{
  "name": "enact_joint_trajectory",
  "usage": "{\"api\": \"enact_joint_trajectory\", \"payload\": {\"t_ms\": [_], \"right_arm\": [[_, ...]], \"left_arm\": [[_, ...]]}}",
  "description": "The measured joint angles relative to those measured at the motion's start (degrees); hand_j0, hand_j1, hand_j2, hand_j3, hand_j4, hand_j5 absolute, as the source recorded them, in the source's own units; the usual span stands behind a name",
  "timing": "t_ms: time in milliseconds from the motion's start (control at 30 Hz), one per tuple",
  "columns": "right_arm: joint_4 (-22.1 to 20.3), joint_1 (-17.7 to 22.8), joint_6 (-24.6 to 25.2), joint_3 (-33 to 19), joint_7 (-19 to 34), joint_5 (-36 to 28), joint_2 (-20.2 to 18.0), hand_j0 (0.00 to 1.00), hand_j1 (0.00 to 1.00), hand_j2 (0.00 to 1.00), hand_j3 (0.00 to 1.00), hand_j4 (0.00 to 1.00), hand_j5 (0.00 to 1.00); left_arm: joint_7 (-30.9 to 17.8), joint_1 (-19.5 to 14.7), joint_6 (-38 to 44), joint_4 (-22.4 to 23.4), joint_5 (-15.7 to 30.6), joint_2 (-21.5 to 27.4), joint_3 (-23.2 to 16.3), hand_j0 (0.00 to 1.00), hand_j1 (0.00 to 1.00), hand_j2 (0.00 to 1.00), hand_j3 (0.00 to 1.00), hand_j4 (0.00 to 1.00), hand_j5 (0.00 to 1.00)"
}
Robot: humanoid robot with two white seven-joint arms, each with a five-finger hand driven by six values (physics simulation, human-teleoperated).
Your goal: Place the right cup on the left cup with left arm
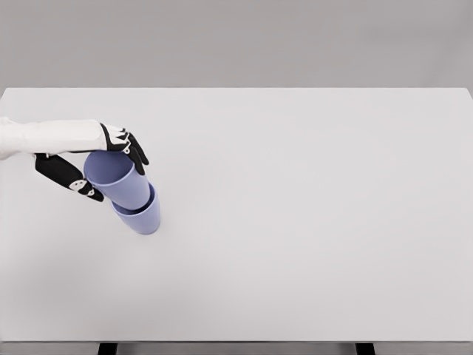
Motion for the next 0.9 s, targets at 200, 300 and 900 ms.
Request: {"api": "enact_joint_trajectory", "payload": {"t_ms": [200, 300, 900], "right_arm": [[0.00, 0.00, 0.00, 0.00, 0.00, 0.00, 0.00, 1.00, 1.00, 1.00, 1.00, 1.00, 1.00], [0.02, 0.00, 0.00, 0.00, 0.00, 0.00, 0.00, 1.00, 1.00, 1.00, 1.00, 1.00, 1.00], [0.02, 0.00, 0.00, 0.00, 0.00, 0.00, 0.00, 1.00, 1.00, 1.00, 1.00, 1.00, 1.00]], "left_arm": [[0.00, 0.09, 0.01, 0.55, -0.38, -0.50, 0.00, 0.53, 0.53, 0.53, 0.53, 0.53, 0.53], [0.01, 0.27, 0.01, 0.58, -0.44, -0.74, 0.01, 0.53, 0.53, 0.53, 0.53, 0.53, 0.53], [0.22, 0.79, 0.03, 1.08, -1.70, -0.94, 0.09, 0.96, 0.96, 0.96, 0.96, 0.96, 0.96]]}}
